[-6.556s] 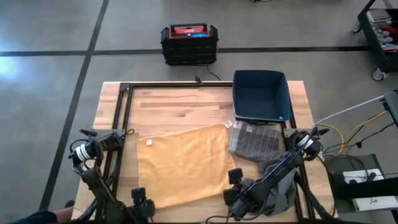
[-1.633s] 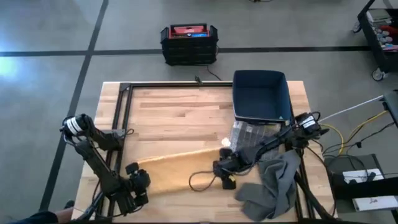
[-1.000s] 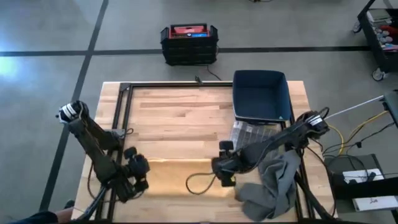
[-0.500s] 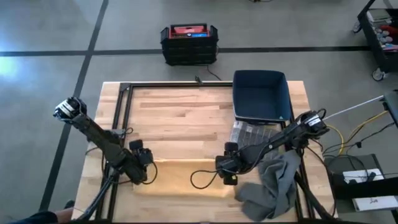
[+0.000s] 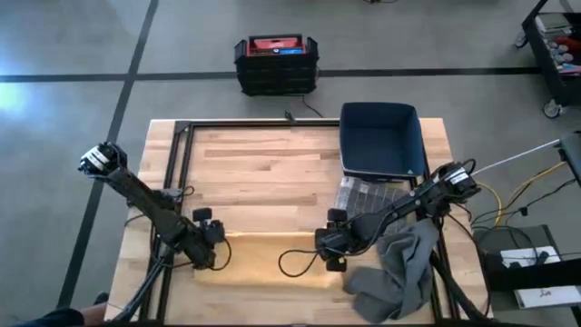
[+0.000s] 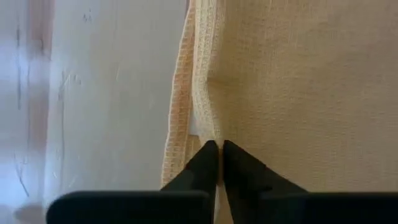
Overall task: Fold towel
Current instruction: Fold the yellow kitchen towel
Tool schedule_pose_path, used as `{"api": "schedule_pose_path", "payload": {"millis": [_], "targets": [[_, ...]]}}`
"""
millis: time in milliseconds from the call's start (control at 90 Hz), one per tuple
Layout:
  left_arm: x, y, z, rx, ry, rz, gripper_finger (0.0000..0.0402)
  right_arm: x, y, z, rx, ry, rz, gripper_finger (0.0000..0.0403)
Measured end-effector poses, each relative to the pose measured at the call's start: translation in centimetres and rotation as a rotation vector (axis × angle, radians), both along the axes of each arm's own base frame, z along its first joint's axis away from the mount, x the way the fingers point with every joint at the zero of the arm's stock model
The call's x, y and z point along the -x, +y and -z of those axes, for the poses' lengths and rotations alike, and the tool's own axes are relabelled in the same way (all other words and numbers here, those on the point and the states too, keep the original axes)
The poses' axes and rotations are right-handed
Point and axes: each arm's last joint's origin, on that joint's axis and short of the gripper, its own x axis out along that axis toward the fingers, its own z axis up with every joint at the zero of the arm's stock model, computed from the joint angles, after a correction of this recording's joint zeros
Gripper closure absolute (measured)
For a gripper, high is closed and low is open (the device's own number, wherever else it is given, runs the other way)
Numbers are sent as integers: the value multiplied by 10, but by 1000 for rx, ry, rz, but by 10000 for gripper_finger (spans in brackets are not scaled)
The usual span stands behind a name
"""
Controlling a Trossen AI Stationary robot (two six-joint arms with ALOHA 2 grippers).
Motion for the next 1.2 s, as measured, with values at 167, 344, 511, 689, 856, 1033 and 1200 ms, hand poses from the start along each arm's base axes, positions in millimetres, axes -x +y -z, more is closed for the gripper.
{"api": "schedule_pose_path", "payload": {"millis": [167, 344, 511, 689, 856, 1033, 1200], "targets": [[1, 4, -11, -113, -7, -15, 399, 0, 1, 0, 0, 0, -2, 246], [4, 7, -1, -95, 11, -44, 397, 0, 1, 0, -10, -4, 23, 244], [8, 10, 8, -105, 56, -56, 360, 0, 2, 0, -16, -1, 23, 229], [-2, 2, -17, -47, -23, -83, 267, -5, 6, -19, -91, -30, 15, 216], [-9, -21, -26, 134, -174, -115, 197, -6, 26, -22, -156, -157, -32, 212], [-9, -43, 4, 258, -279, -95, 183, -9, 46, 14, -187, -386, -66, 219], [-11, -54, 35, 280, -249, -92, 203, -5, 49, 51, -228, -375, -67, 233]]}}
